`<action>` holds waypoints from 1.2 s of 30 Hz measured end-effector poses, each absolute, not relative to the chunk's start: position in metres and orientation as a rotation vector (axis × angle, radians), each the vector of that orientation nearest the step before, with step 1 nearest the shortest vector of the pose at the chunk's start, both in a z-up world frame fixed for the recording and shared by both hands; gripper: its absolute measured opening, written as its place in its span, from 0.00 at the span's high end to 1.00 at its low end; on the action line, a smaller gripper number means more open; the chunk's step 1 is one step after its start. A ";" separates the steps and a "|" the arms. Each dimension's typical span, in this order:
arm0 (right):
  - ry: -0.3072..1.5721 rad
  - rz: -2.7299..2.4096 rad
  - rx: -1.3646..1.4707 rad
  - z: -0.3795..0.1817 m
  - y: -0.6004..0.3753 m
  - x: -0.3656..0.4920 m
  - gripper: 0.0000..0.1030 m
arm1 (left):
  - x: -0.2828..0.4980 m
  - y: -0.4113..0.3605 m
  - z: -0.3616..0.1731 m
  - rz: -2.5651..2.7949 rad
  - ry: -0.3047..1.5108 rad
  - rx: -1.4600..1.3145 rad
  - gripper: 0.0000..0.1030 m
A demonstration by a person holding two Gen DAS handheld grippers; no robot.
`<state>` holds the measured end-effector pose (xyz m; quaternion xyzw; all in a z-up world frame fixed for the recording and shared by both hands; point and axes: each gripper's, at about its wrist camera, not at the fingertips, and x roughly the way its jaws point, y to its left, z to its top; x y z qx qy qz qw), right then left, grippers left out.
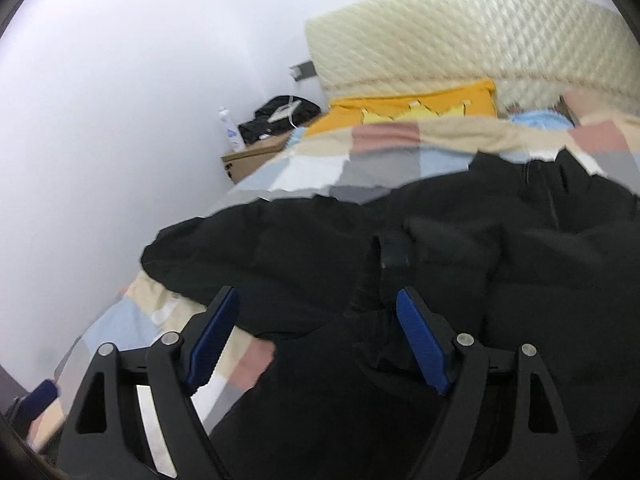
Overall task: Fold large clothes
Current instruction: 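Lift the held sleeve and fold it across the jacket body with the right tool, then open the right tool and release the sleeve onto the jacket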
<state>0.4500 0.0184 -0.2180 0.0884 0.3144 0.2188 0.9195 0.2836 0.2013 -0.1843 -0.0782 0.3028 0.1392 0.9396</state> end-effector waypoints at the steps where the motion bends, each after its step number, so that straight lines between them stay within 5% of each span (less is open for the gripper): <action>1: 0.642 0.450 0.176 -0.211 0.016 0.445 0.21 | 0.283 0.199 -0.183 0.285 0.616 -0.152 0.00; 20: 0.392 0.241 0.055 -0.076 -0.127 0.312 0.21 | 0.242 0.152 -0.152 0.152 0.578 -0.151 0.00; 36: 0.445 0.224 0.023 -0.138 -0.215 0.217 0.20 | 0.230 0.112 -0.147 0.052 0.563 -0.138 0.00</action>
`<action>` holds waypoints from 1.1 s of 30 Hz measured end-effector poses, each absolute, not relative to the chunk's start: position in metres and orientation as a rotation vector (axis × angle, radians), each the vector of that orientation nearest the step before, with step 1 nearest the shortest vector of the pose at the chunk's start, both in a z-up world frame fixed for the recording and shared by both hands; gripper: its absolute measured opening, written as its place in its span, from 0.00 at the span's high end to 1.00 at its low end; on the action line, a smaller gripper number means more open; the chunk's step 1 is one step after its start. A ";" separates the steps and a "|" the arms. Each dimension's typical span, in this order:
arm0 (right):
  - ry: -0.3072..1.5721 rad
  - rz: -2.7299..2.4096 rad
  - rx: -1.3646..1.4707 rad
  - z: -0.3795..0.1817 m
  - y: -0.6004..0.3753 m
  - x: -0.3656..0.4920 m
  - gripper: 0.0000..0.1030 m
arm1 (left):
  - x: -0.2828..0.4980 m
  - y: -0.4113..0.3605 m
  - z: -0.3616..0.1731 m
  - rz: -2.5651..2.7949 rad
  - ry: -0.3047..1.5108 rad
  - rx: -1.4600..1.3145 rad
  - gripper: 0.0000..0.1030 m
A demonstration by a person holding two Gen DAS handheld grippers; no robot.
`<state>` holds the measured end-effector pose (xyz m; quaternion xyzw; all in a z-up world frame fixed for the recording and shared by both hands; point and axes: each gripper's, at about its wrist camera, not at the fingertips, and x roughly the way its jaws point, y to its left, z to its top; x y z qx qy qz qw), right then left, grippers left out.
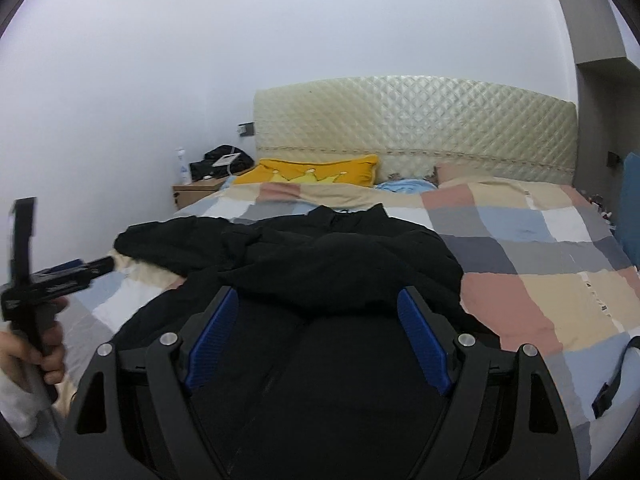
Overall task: Fold large clothes
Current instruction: 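Open the right tool and release the sleeve onto the jacket, then grasp the other sleeve of the jacket with the left tool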
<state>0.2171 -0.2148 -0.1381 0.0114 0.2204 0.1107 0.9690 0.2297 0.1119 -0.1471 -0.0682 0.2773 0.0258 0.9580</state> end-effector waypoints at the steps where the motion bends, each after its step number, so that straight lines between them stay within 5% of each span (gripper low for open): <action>1: 0.446 0.236 0.031 -0.136 -0.214 0.214 0.20 | 0.231 0.110 -0.149 0.043 0.567 -0.138 0.00; 10: 0.481 0.213 0.059 -0.151 -0.229 0.192 0.20 | 0.266 0.096 -0.169 -0.051 0.654 -0.177 0.02; 20: 0.512 0.185 0.096 -0.173 -0.243 0.212 0.20 | 0.381 0.064 -0.199 -0.063 0.796 -0.153 0.25; 33: 0.542 0.099 0.169 -0.193 -0.272 0.253 0.20 | 0.472 0.041 -0.237 0.060 0.869 -0.059 0.37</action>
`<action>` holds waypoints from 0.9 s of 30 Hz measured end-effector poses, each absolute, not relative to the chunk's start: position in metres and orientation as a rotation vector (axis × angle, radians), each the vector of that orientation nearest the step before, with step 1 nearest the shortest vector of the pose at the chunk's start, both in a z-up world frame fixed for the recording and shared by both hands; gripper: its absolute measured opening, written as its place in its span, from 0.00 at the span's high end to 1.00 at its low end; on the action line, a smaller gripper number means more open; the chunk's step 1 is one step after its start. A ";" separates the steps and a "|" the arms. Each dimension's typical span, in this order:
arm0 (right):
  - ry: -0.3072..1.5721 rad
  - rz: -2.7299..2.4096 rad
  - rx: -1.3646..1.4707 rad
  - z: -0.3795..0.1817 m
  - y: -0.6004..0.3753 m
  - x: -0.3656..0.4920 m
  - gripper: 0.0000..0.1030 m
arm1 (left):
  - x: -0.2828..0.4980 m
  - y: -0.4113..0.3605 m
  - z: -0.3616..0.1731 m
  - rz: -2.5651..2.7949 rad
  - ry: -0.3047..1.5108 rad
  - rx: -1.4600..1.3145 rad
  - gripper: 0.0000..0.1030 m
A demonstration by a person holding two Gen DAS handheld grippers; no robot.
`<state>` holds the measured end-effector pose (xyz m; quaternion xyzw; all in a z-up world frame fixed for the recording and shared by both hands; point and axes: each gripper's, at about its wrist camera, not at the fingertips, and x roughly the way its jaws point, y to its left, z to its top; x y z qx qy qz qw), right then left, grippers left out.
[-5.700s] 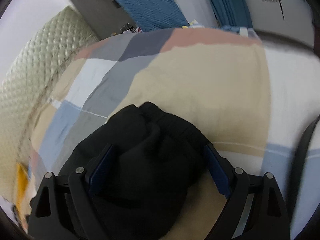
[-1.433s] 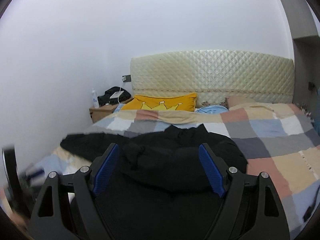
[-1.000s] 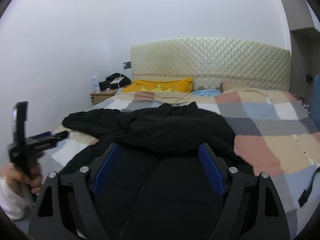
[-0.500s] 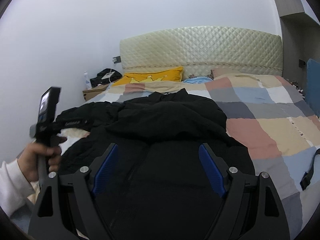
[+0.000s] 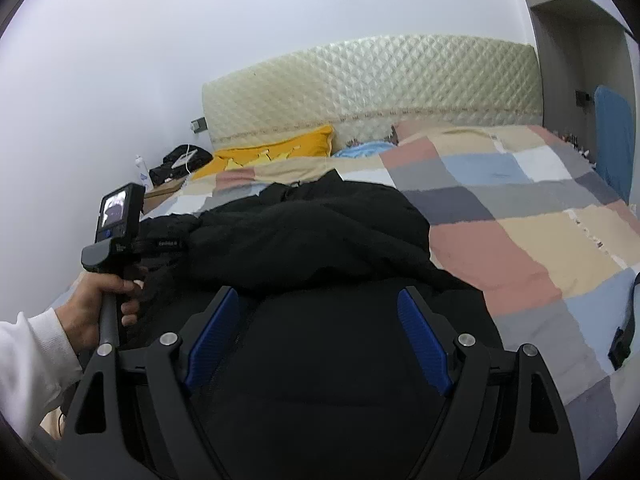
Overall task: Fold large clothes
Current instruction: 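Grasp the other sleeve of the jacket with the left tool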
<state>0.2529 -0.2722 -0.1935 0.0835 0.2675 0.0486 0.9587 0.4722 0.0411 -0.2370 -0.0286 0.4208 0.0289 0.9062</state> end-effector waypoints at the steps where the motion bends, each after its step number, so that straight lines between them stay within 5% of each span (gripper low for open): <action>1: 0.550 0.099 0.171 -0.196 -0.272 0.254 0.20 | 0.475 0.036 -0.238 0.070 0.870 -0.040 0.37; 13: 0.546 0.057 0.106 -0.196 -0.269 0.256 0.20 | 0.510 0.003 -0.264 0.200 0.923 0.103 0.40; 16: 0.543 0.065 0.109 -0.195 -0.268 0.254 0.20 | 0.519 -0.001 -0.268 0.203 0.970 0.078 0.58; 22: 0.588 0.072 0.063 -0.207 -0.262 0.253 0.20 | 0.519 0.003 -0.252 0.248 0.956 0.048 0.70; 25: 0.582 0.073 0.067 -0.205 -0.260 0.251 0.20 | 0.520 0.023 -0.232 0.269 0.956 -0.027 0.91; 27: 0.579 0.064 0.048 -0.204 -0.257 0.250 0.20 | 0.523 0.028 -0.219 0.270 0.934 0.024 0.94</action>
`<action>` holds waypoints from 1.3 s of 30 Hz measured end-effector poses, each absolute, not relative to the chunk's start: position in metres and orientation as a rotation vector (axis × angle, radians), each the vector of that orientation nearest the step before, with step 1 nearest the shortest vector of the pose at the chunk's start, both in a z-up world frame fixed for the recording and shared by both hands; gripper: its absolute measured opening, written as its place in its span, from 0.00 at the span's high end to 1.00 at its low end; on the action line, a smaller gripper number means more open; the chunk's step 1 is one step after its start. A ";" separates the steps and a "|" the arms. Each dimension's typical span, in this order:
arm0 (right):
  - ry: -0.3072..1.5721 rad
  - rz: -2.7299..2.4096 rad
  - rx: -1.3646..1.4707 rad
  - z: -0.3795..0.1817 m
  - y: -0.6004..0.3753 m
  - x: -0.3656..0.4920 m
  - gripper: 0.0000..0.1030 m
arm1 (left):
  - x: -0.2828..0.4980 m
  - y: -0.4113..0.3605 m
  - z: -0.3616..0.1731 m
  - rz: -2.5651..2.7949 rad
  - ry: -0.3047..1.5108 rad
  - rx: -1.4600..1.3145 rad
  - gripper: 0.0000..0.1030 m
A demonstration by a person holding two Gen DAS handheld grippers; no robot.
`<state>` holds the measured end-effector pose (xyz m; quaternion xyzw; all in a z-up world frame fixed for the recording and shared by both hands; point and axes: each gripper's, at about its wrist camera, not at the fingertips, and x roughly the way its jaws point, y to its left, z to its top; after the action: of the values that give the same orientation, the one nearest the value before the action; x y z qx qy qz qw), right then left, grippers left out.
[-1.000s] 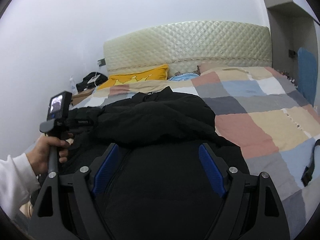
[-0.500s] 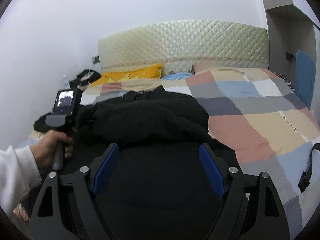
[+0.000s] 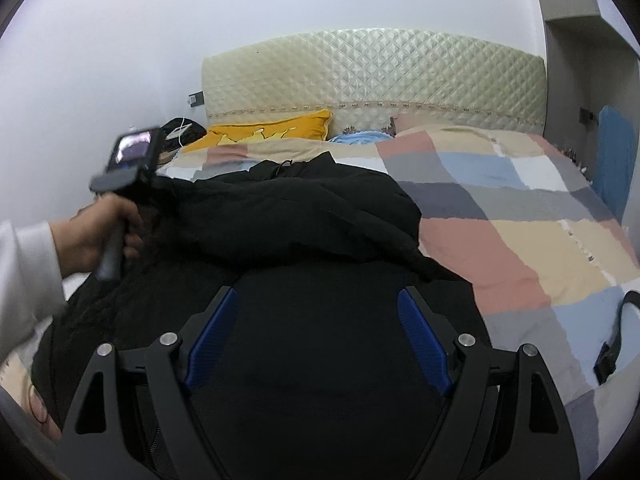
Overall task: Fold large clothes
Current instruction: 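Grasp the other sleeve of the jacket with the left tool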
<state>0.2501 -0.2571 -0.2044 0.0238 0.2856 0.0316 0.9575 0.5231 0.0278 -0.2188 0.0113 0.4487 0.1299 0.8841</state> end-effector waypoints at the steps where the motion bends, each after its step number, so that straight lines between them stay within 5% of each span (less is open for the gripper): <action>1: 0.581 0.068 0.046 -0.205 -0.256 0.250 0.20 | 0.523 0.030 -0.209 0.272 0.904 0.049 0.97; 19: 0.600 0.101 0.116 -0.214 -0.259 0.265 0.20 | 0.524 0.092 -0.253 0.326 0.890 -0.016 1.00; 39: 0.539 0.110 0.163 -0.201 -0.253 0.225 0.20 | 0.368 0.081 -0.156 -0.013 0.739 0.018 1.00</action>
<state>0.2254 -0.2534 -0.2013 0.0806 0.2659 0.0542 0.9591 0.3679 0.0807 -0.1564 0.0088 0.3612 -0.0063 0.9324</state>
